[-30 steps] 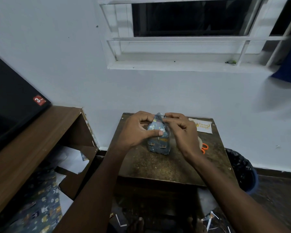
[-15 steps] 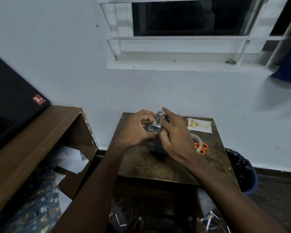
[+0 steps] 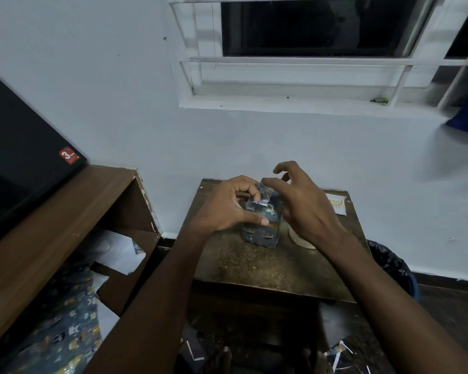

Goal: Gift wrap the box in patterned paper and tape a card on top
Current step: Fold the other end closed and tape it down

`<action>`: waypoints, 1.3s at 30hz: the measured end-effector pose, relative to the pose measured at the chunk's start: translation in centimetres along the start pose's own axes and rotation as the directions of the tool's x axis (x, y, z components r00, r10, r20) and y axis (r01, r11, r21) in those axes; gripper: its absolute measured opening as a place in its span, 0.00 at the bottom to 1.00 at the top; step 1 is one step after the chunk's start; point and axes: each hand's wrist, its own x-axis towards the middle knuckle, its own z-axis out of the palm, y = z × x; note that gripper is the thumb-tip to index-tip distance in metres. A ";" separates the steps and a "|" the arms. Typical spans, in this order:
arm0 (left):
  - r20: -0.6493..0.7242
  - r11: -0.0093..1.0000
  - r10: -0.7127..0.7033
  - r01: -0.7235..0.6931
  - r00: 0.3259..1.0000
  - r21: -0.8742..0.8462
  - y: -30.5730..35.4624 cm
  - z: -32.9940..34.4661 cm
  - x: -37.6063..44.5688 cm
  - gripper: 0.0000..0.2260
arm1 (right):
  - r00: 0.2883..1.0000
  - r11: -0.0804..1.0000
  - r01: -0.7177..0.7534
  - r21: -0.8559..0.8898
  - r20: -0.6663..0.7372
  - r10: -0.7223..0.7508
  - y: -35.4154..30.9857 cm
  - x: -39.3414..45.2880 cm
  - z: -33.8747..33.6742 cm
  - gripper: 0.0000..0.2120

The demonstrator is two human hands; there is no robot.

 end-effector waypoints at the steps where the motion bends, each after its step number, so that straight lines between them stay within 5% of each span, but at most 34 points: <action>1: 0.009 1.000 0.001 -0.001 1.000 0.008 0.1 -0.1 0.0 0.17 | 0.999 0.998 0.034 -0.048 0.034 -0.033 0.2 0.1 -0.2 0.22; 14: 0.095 0.993 -0.043 0.033 0.995 0.109 0.1 0.2 -0.3 0.23 | 1.000 0.962 0.010 -0.273 0.017 -0.005 -1.3 1.6 -1.3 0.19; 21: 0.102 0.994 -0.056 0.045 0.993 0.104 0.1 -0.2 -0.6 0.27 | 0.979 0.969 0.151 -0.196 0.164 -0.119 -0.8 1.9 -4.4 0.22; 31: 0.137 0.977 -0.001 -0.029 0.991 0.212 1.3 0.3 -0.5 0.28 | 0.950 0.886 0.198 -0.420 0.305 -0.068 -2.3 2.6 -6.8 0.15; 39: 0.134 0.966 -0.020 -0.016 0.991 0.259 1.2 0.3 -0.7 0.28 | 0.901 0.888 0.347 -0.303 0.372 -0.225 -3.1 5.1 -9.7 0.14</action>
